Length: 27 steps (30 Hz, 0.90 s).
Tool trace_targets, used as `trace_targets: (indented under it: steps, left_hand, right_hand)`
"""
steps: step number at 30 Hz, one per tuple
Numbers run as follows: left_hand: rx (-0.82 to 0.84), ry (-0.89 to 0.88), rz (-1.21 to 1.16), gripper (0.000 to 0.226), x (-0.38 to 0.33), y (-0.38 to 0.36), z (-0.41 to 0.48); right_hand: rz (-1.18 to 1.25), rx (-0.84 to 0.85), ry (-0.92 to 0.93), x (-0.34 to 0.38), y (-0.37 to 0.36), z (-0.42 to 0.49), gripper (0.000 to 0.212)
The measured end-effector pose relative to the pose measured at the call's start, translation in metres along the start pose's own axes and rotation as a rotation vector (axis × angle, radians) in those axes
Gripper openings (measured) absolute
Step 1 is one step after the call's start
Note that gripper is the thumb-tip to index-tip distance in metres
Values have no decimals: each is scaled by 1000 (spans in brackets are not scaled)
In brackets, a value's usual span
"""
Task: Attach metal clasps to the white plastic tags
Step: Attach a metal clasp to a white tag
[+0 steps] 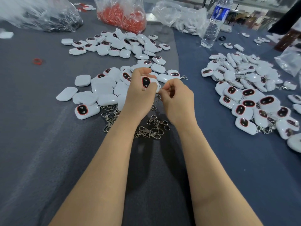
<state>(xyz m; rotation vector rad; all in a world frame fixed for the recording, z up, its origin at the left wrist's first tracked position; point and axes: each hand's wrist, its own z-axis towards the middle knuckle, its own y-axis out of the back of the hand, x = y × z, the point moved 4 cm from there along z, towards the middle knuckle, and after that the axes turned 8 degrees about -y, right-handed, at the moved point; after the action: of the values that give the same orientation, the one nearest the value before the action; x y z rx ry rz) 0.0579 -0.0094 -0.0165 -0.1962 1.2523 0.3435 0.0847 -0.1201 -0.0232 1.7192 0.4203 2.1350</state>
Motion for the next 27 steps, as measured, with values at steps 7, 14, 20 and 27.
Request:
trace_targets:
  steps: [7, 14, 20, 27]
  left_hand:
    - [35, -17, 27, 32, 6, -4, 1]
    - [50, -13, 69, 35, 7, -4, 1]
    - [59, -22, 67, 39, 9, -5, 1]
    - [77, -41, 54, 39, 10, -5, 2]
  right_hand:
    - [-15, 5, 8, 2, -1, -2, 17]
    - [-2, -6, -38, 0, 1, -1, 15]
    - [1, -12, -79, -3, 3, 2, 13]
    - [-26, -5, -69, -1, 3, 1, 15]
